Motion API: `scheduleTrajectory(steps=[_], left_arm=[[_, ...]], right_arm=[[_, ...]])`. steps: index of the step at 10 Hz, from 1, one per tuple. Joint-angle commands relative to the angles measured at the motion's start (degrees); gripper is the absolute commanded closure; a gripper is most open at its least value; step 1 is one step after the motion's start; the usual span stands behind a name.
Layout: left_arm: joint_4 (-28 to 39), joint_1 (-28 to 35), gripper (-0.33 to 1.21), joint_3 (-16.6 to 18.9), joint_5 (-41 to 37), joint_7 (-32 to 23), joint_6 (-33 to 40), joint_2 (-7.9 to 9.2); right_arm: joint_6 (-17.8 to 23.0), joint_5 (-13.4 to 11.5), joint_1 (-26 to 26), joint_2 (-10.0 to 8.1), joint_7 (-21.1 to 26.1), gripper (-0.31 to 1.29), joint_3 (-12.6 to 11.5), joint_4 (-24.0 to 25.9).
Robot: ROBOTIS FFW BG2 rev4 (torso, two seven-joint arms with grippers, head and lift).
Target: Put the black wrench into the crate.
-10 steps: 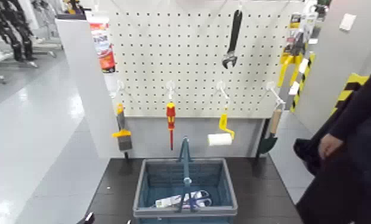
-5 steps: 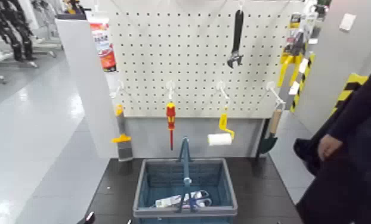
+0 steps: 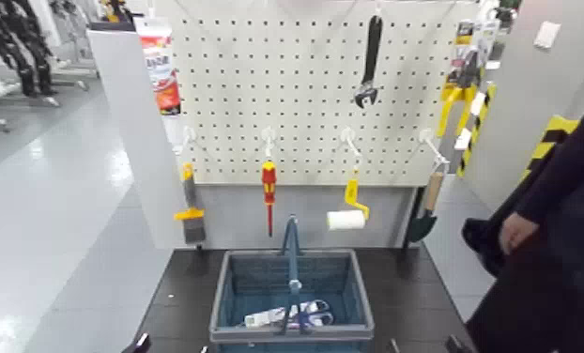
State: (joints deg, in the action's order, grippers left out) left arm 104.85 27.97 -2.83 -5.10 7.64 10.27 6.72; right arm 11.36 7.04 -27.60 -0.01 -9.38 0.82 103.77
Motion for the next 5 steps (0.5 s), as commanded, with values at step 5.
scheduleTrajectory(steps=[5], left_arm=[[-0.96, -2.31, 0.21, -1.74, 0.26, -1.04, -1.22, -0.12]], right_arm=[[-8.63, 0.87, 10.72, -0.25, -6.88, 0.15, -4.24, -1.82]])
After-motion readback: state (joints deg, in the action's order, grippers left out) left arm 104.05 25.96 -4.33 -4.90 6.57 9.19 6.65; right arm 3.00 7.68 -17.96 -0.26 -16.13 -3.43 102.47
